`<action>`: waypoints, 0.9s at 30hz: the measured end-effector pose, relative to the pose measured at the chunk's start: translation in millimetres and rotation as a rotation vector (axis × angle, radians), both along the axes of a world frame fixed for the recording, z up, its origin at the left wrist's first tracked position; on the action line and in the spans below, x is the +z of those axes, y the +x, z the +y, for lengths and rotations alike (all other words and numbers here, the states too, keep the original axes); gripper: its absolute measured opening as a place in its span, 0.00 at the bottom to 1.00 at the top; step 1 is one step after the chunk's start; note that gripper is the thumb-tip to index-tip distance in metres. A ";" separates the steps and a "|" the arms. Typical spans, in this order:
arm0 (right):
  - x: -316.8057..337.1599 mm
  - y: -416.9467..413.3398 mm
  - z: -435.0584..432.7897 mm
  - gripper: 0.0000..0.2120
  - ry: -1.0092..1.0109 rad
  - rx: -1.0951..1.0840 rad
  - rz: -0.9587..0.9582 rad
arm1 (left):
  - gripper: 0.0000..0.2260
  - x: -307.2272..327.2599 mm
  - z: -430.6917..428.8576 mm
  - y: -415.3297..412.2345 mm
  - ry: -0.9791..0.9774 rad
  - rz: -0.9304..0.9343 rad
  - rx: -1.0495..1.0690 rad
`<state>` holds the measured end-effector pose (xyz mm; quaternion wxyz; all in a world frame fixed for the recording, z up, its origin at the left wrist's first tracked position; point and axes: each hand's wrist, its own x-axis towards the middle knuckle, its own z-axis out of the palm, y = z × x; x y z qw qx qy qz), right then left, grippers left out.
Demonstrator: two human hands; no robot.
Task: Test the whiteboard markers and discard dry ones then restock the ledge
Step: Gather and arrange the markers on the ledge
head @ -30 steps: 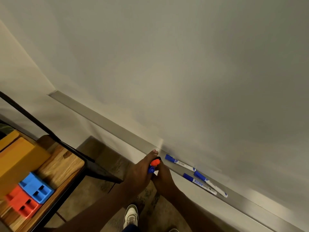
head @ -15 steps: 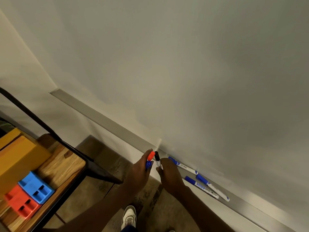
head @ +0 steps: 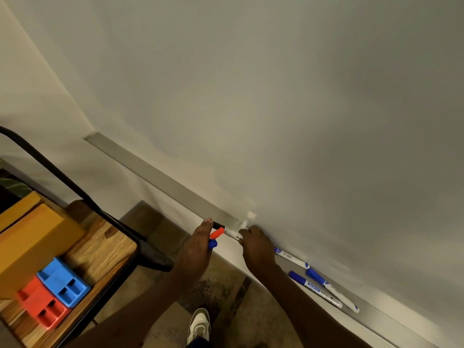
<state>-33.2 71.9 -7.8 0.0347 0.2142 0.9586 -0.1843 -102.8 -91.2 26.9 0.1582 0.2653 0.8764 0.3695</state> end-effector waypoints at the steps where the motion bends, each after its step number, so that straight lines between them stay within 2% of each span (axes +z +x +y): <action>1: -2.3 -5.4 -2.3 0.16 -0.001 -0.017 0.029 | 0.22 -1.9 -2.7 -2.6 -0.024 0.017 -0.014; 3: -4.2 -14.2 -5.1 0.15 -0.038 -0.088 0.067 | 0.23 -7.2 -6.5 -9.0 -0.072 0.044 -0.024; 8: -9.8 -24.9 -8.3 0.17 -0.055 -0.126 0.041 | 0.25 -14.2 -16.4 -23.9 -0.054 -0.119 0.052; 13: -17.3 -19.7 -11.0 0.08 0.052 -0.124 0.075 | 0.25 -20.2 -17.0 -36.5 -0.068 -0.078 0.012; 17: -25.8 -13.0 -14.3 0.13 0.079 -0.128 0.094 | 0.27 -32.0 -13.0 -50.7 -0.057 0.025 -0.083; 24: -39.1 -10.9 -16.9 0.22 0.077 -0.121 0.113 | 0.25 -39.4 1.6 -60.2 -0.081 0.082 -0.127; 27: -42.2 -7.8 -16.2 0.21 0.040 -0.125 0.137 | 0.25 -43.4 3.2 -61.4 -0.089 0.111 -0.150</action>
